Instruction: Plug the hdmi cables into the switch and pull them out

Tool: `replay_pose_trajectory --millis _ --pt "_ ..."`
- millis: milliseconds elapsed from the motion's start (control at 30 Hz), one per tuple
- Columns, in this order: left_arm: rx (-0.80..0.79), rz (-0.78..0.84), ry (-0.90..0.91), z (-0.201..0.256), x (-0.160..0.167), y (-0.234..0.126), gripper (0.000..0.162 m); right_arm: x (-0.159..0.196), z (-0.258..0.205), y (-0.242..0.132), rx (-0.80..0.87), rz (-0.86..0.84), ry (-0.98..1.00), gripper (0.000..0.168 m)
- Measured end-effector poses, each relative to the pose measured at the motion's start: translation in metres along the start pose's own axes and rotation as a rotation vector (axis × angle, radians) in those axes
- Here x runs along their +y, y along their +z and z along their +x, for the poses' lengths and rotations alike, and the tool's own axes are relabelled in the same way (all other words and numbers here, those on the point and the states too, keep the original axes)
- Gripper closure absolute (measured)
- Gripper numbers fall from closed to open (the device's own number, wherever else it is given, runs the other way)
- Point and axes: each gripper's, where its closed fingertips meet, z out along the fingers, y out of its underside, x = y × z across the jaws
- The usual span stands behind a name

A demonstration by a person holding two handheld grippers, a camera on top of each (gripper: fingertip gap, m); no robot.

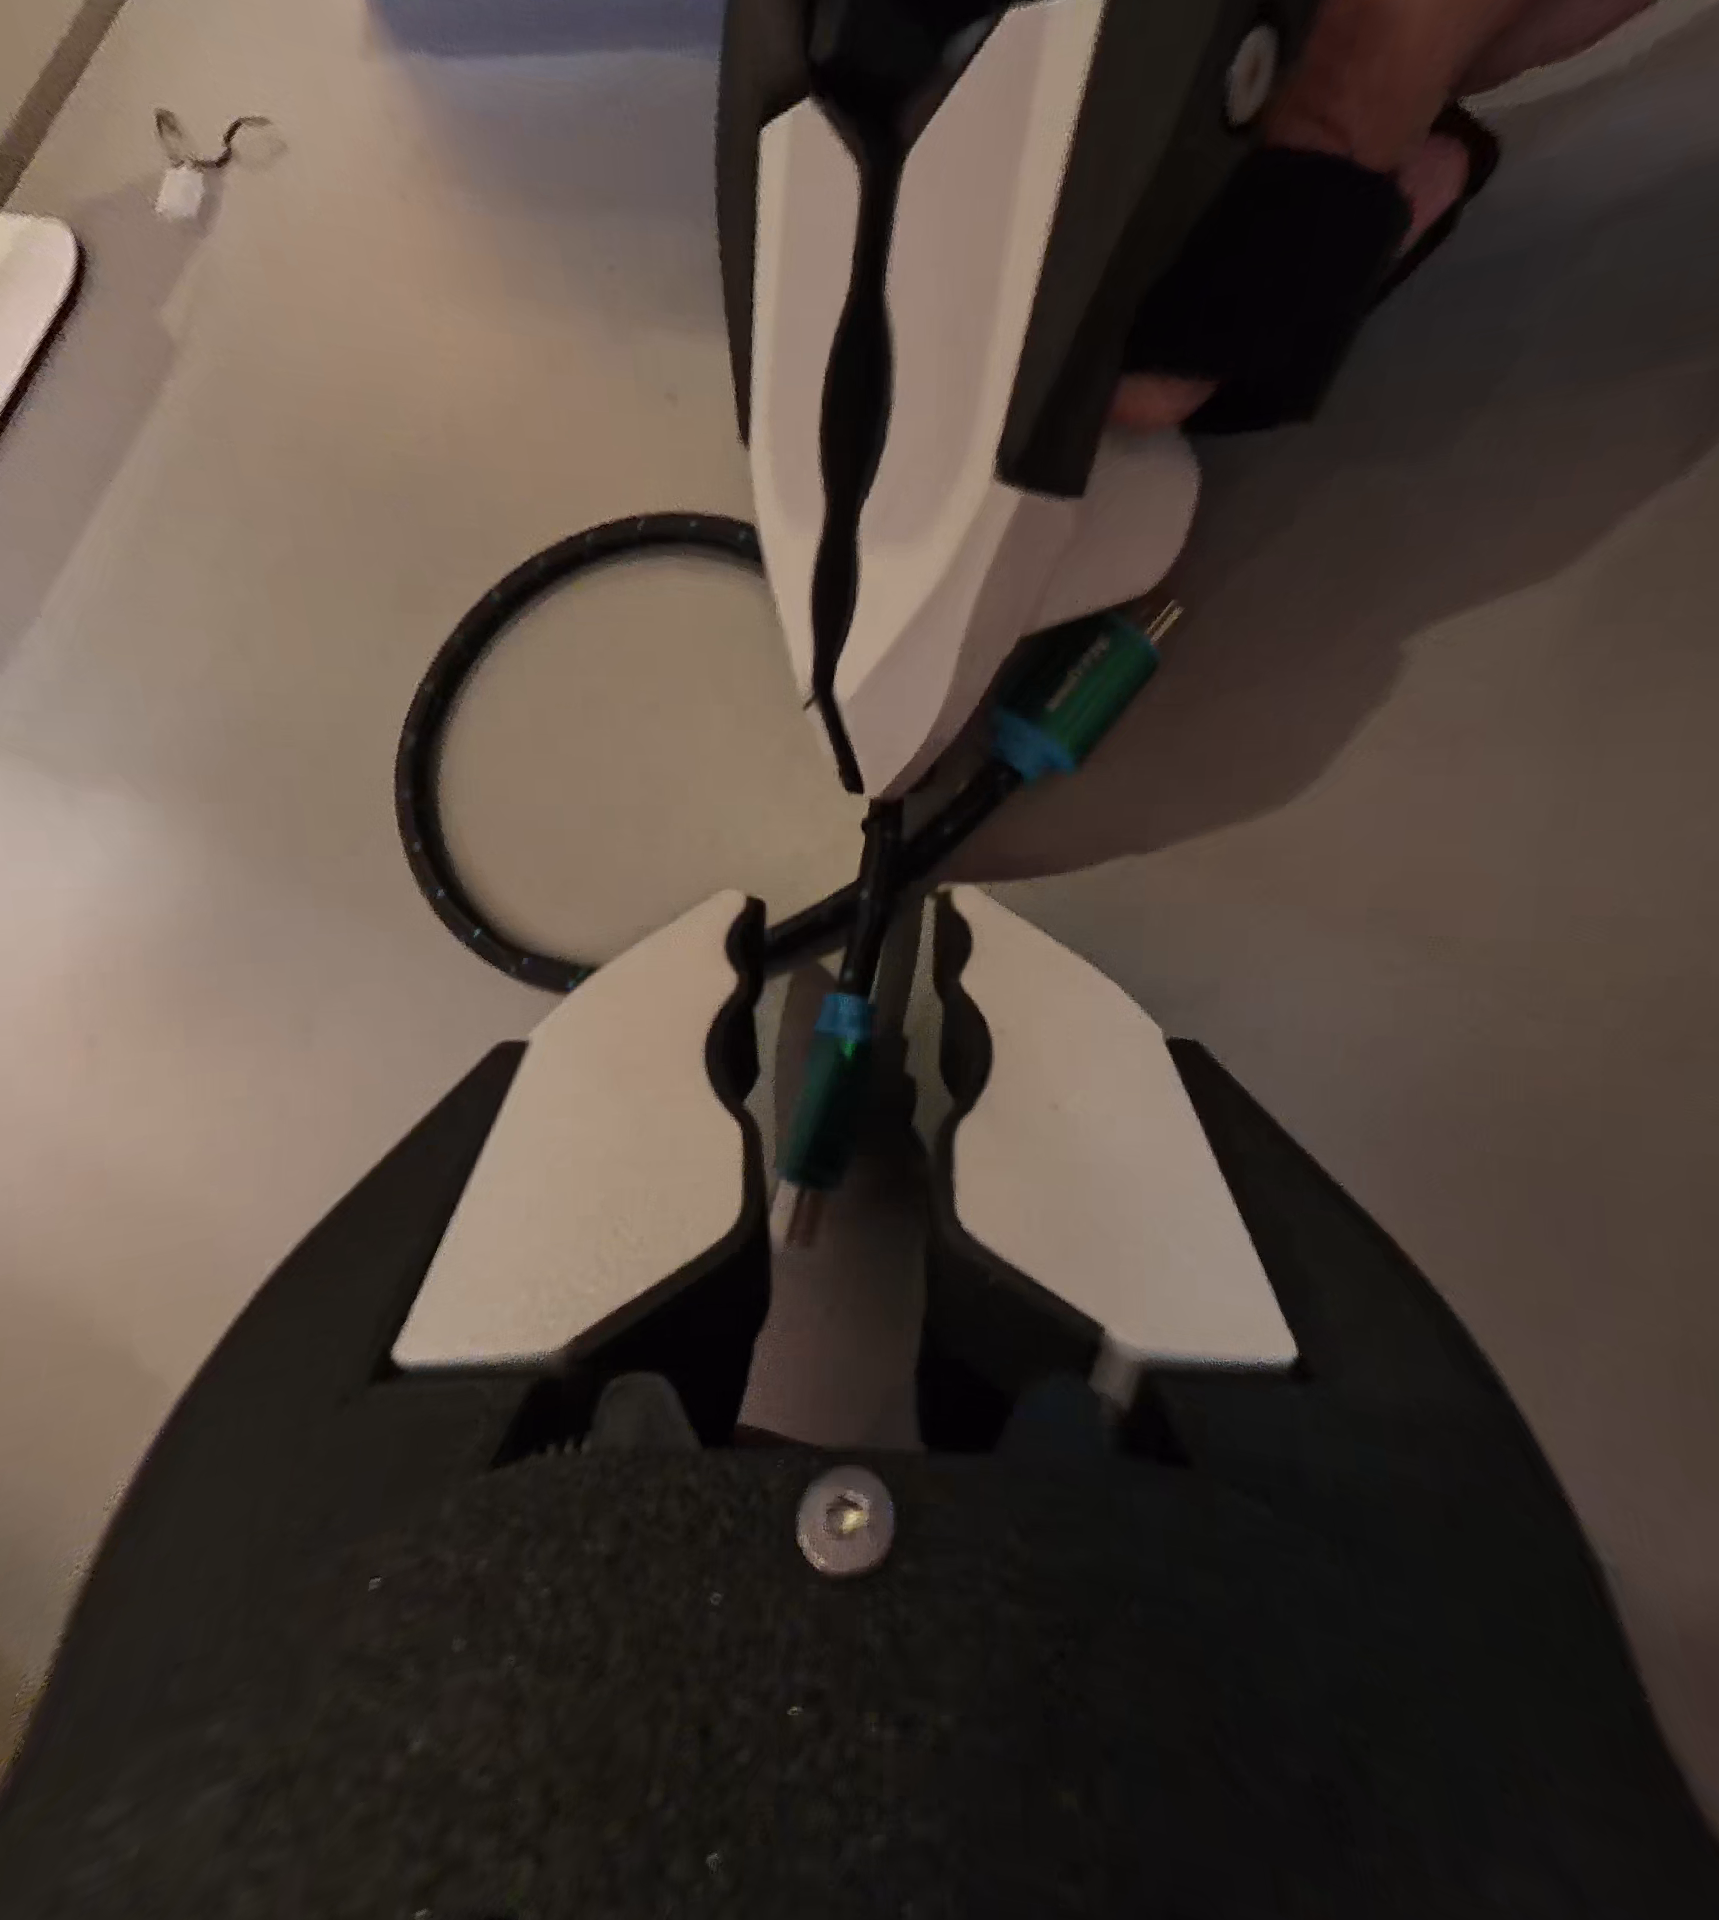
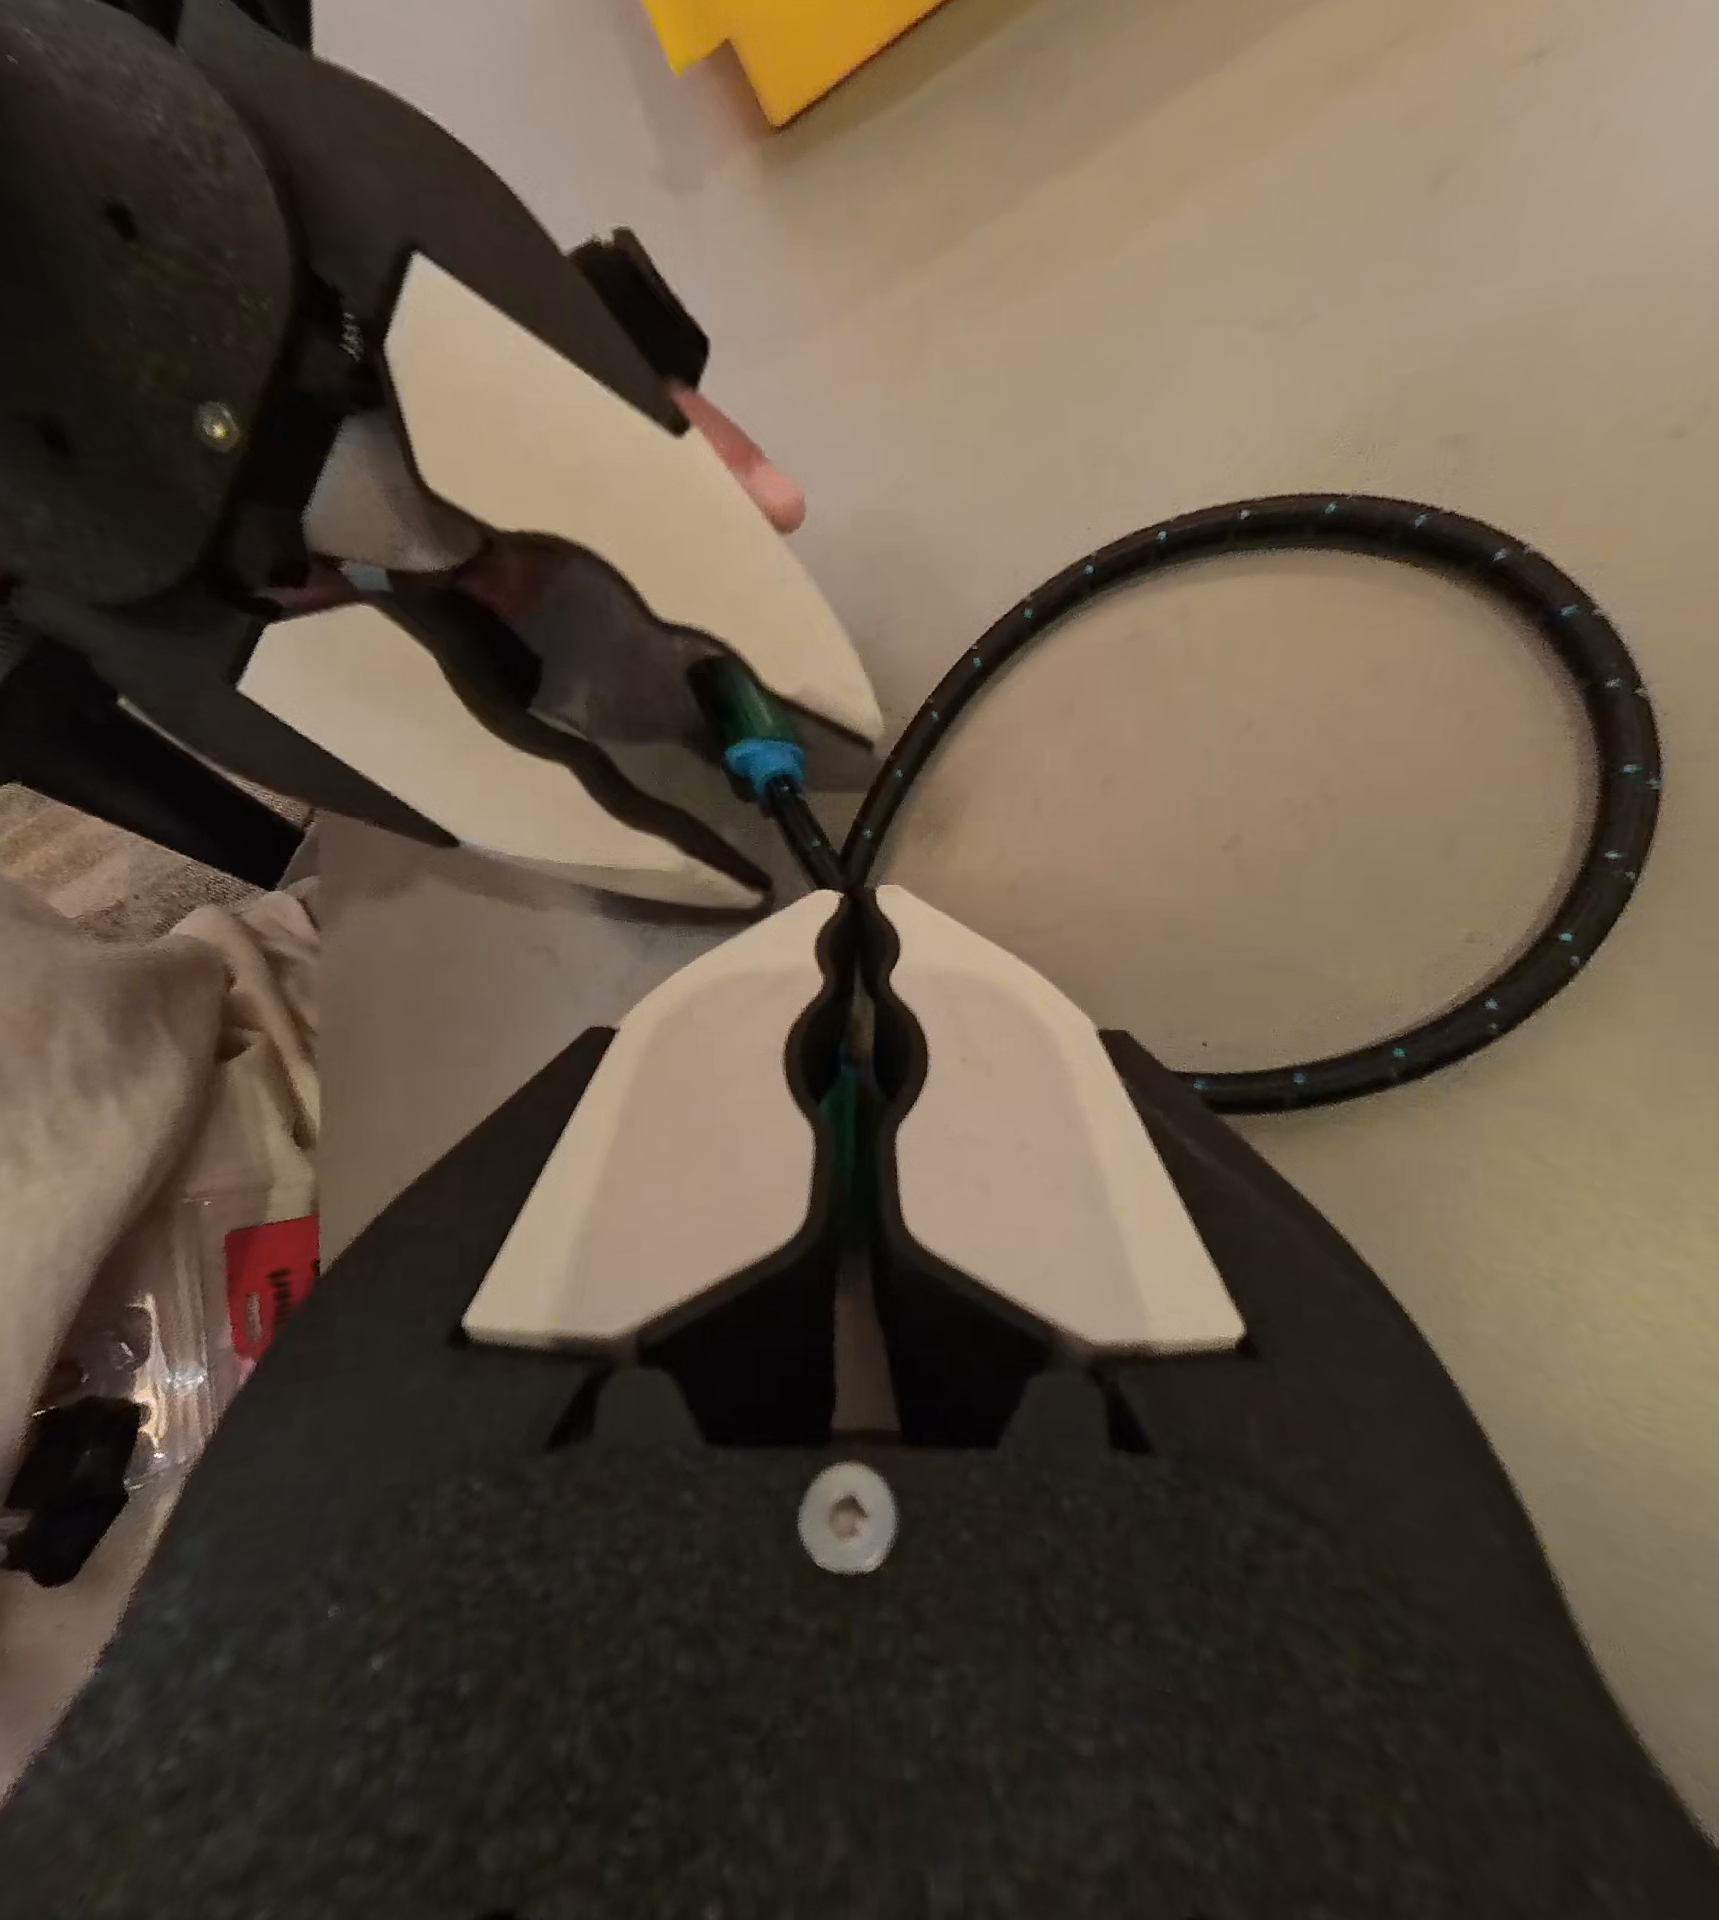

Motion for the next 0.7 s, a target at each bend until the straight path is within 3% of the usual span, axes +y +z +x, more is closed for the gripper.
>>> replay_pose_trajectory --millis 100,267,500,600,667,700 --pt "0.060 -0.004 0.004 0.007 -0.004 0.009 0.145 0.000 -0.002 -0.001 -0.031 0.002 0.013 0.168" --pt "0.118 -0.003 0.004 0.015 -0.007 0.016 0.151 0.002 -0.005 -0.003 -0.077 0.012 0.041 0.168" --pt "0.078 -0.010 0.068 0.015 -0.007 0.017 0.153 0.003 0.002 -0.004 -0.085 0.022 0.172 0.168" --pt "0.058 -0.013 0.068 0.013 -0.007 0.018 0.153 0.004 0.008 -0.004 -0.039 0.024 0.191 0.168" --pt "0.091 0.000 0.071 0.019 -0.008 0.016 0.154 0.005 0.048 -0.021 0.218 0.047 0.150 0.168" --pt "0.084 0.001 0.053 0.018 -0.008 0.016 0.154 0.006 0.051 -0.029 0.190 0.048 0.151 0.168"
